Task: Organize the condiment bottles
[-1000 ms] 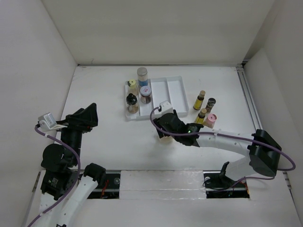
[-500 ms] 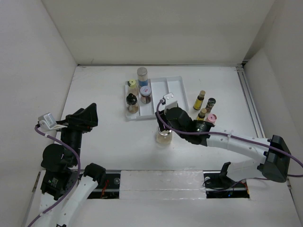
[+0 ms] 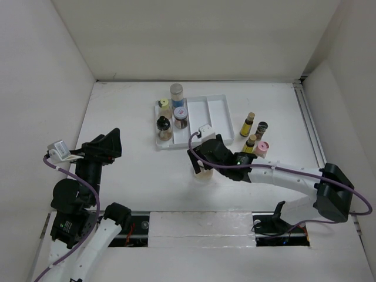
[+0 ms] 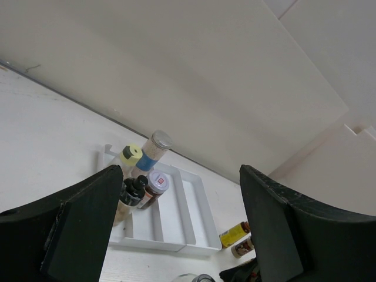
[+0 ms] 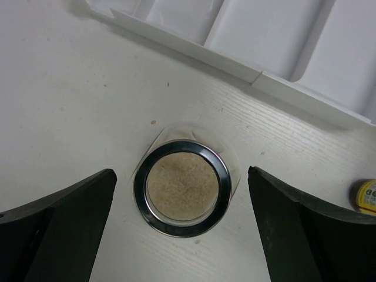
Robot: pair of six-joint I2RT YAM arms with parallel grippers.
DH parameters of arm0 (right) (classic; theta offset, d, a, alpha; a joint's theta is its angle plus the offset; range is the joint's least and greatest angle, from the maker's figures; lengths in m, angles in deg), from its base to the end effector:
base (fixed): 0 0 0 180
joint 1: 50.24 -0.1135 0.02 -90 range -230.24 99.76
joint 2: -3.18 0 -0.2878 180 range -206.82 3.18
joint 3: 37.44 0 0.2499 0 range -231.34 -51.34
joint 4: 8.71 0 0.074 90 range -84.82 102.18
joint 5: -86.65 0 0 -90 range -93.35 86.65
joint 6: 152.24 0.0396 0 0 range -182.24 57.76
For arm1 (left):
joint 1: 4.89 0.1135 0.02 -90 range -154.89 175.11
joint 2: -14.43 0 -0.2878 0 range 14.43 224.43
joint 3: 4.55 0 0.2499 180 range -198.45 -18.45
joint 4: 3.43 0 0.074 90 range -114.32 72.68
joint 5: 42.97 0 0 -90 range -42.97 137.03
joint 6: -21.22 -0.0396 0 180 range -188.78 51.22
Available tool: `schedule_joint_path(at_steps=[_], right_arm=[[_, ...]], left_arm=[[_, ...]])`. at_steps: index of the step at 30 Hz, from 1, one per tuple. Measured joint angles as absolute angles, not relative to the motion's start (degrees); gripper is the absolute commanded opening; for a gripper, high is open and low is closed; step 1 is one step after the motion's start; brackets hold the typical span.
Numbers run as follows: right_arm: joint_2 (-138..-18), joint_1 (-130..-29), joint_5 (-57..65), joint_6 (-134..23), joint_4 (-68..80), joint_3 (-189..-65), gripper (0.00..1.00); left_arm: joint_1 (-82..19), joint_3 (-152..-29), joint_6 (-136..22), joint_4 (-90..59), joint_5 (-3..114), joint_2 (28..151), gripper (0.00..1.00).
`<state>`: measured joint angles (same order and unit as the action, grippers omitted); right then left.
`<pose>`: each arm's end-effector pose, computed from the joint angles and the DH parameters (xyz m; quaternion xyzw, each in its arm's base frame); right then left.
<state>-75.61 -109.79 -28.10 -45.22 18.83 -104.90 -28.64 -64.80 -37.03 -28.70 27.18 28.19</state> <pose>0.1636 0.2456 0.2777 -0.2334 0.8547 0.1094 0.4506 0.0203 0.0058 0.4035 -0.1807 0.5451 -0.2923 0.7647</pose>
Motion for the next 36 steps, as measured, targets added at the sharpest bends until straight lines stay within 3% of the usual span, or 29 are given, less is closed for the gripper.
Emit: schedule_joint_path(at_steps=[6, 12, 17, 20, 21, 24, 28, 30, 32, 34, 36], right_arm=[[-78.40, -109.79, -27.56, -44.20, 18.85, -104.83, 0.94], [-79.08, -109.57, -27.32, -43.50, 18.83, -104.83, 0.94], [-79.39, -109.40, -27.30, -42.71, 18.90, -104.83, 0.82], [-79.50, -109.38, -27.30, -42.01, 19.12, -104.79, 0.87], [-79.50, -109.33, -27.30, -41.70, 19.33, -104.79, 0.93], [-79.50, -109.16, -27.32, -41.03, 19.77, -104.53, 0.95], [-79.34, -109.18, -27.32, -40.15, 19.53, -102.97, 0.80], [-78.51, -109.16, -27.43, -39.93, 19.53, -102.91, 0.80], [-77.94, -109.16, -27.43, -39.89, 19.82, -102.84, 0.67], [-77.92, -109.16, -27.45, -39.80, 19.90, -102.82, 0.64], [-77.86, -109.16, -27.43, -40.00, 19.92, -102.82, 0.55]], left_arm=[[-28.64, -64.80, -37.03, -28.70, 27.18, 28.19, 0.77], [-28.64, -64.80, -37.03, -28.70, 27.18, 28.19, 0.77], [-28.64, -64.80, -37.03, -28.70, 27.18, 28.19, 0.77], [-28.64, -64.80, -37.03, -28.70, 27.18, 28.19, 0.77], [-28.64, -64.80, -37.03, -28.70, 27.18, 28.19, 0.77], [-28.64, -64.80, -37.03, -28.70, 27.18, 28.19, 0.77], [-28.64, -64.80, -37.03, -28.72, 27.33, 28.19, 0.77], [-28.64, -64.80, -37.03, -28.70, 27.53, 28.19, 0.77], [-28.64, -64.80, -37.03, -28.70, 27.57, 28.19, 0.77], [-28.64, -64.80, -37.03, -28.70, 27.57, 28.19, 0.77], [-28.64, -64.80, -37.03, -28.70, 27.59, 28.19, 0.77]])
